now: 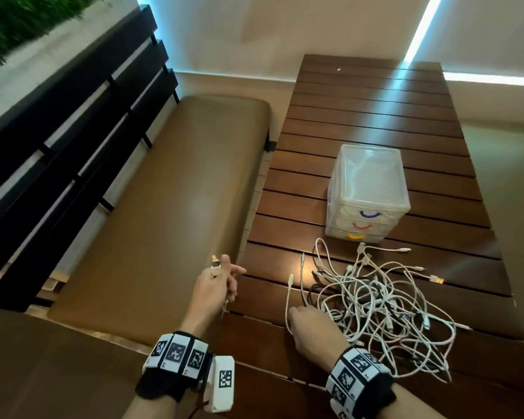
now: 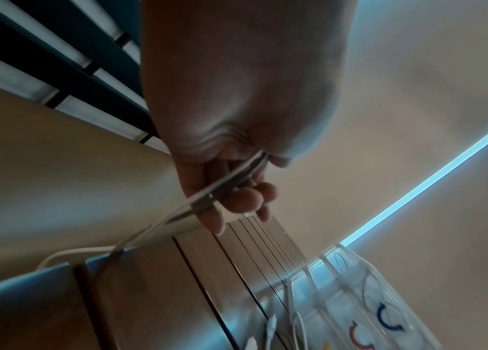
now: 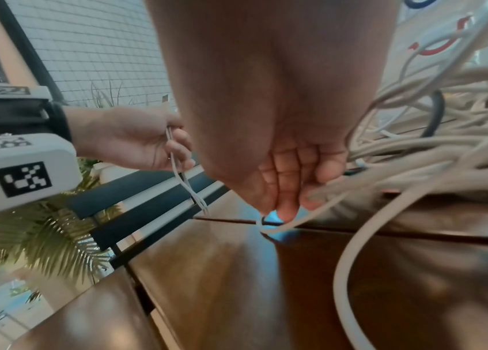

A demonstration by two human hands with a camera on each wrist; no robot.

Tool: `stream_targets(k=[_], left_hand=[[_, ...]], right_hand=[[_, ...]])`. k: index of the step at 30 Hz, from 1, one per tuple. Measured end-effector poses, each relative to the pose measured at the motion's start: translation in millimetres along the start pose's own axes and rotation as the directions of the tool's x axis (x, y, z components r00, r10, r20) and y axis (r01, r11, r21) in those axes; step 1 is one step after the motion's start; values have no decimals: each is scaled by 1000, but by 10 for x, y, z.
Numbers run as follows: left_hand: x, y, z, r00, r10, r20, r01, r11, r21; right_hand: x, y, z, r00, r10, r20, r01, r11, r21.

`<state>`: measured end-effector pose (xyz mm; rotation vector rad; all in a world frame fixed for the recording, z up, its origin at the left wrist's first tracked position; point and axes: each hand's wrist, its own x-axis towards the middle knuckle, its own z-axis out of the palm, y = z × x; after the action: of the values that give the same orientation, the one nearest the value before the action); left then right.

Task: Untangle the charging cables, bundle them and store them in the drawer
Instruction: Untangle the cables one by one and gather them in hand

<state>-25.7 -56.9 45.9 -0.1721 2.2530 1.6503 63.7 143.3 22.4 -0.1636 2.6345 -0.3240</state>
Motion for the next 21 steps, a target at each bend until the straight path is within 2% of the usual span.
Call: stream_targets(k=[4,9,13,16,19,21], left_hand=[[11,11,270,995,24,100,-25,1000,8],[-31,75,594,964,-9,266,-12,997,80],[-56,18,762,968,-41,246,9,991,133],[-49,-63,798,969,-74,235,40,988,149],[-48,-103,822,972,-90,217,61,988,140],[-52,-124,831,973,-98,208,68,987,144]], right_hand=[[-26,15,-59,998,53,-30,-50,994,99],[1,-3,32,990,134,45,-136,990,39],[-5,58,47,996,76,55,-76,997,5],[-68,100,-38,997,82,-8,-82,995,58],[-111,125,-78,986,120,-115,-84,958,273],[-125,140,-95,956,227,-185,-87,822,562]])
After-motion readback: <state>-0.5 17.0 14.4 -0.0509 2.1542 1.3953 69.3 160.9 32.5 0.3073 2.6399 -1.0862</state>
